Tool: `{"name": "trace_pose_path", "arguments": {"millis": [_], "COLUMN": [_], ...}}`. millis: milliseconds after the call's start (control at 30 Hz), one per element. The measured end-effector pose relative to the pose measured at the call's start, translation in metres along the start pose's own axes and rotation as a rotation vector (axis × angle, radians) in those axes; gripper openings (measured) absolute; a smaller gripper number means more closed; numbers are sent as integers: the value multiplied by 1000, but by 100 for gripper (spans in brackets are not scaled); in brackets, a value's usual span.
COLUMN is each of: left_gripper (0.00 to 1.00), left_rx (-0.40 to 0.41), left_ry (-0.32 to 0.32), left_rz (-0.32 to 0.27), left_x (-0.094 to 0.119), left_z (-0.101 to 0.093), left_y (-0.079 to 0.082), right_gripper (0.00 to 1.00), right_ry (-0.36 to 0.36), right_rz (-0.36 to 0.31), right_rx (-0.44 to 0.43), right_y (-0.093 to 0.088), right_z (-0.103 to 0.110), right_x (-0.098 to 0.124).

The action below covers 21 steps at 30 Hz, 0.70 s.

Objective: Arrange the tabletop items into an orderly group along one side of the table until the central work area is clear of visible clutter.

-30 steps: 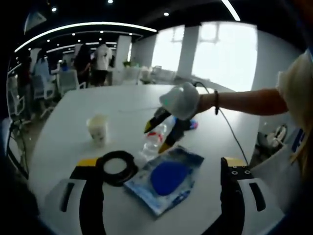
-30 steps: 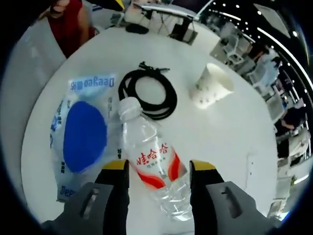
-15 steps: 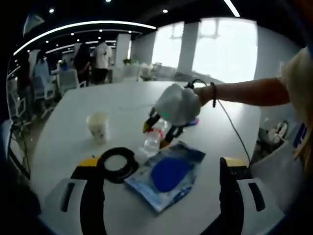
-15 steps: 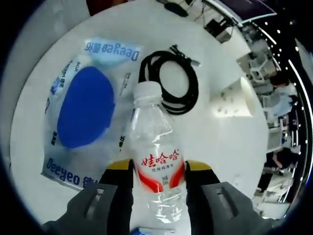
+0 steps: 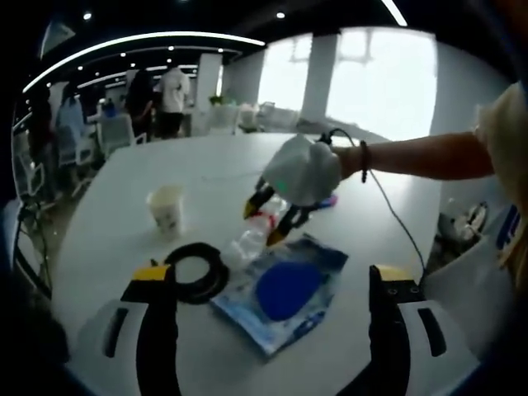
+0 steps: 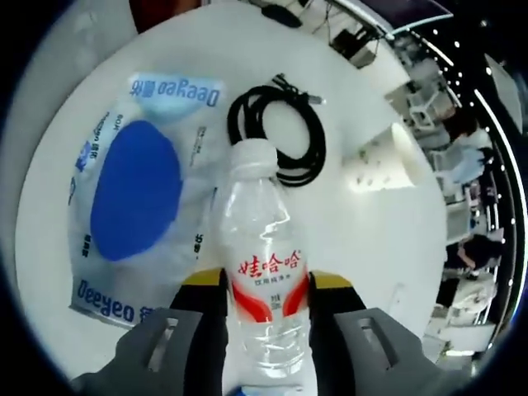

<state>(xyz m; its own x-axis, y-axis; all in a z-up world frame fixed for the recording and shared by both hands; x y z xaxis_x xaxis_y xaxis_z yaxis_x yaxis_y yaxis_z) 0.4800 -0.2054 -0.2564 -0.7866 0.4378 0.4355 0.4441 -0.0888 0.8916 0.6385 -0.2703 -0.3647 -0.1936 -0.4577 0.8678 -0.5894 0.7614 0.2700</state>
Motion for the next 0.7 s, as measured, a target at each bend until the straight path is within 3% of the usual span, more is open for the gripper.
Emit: {"name": "trace_pose_path", "arguments": {"millis": [133,700], "left_gripper": [94,92], "left_rx": [13,28], "left_ry": [-1,-4], "left_rz": [-2,-8], "left_x": [-1,-3], "left_z": [1,0], "left_y": [0,0], "right_gripper": [35,31], "right_ry": [-16,-240], "right_rz": [-29,-219], "right_rx": [-69,-369], "right_y": [1,12], "right_z": [0,-12], "right_x": [4,38]}}
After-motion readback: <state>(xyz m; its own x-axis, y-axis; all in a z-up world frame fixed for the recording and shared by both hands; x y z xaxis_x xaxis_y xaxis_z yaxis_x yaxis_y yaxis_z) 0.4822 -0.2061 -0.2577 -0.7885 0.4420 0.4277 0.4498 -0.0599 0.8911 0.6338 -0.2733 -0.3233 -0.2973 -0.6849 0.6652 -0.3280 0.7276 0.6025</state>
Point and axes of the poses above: the point that each gripper's makers call its tool centre point, and the gripper's own axes: x roughly backward along the fingers, z roughly to its left, y roughly out of its top, the point moved 2 cm from there along x, roughly backward along the fingers, and after that the axes turned 2 degrees about -z, right-handed, at the moved point
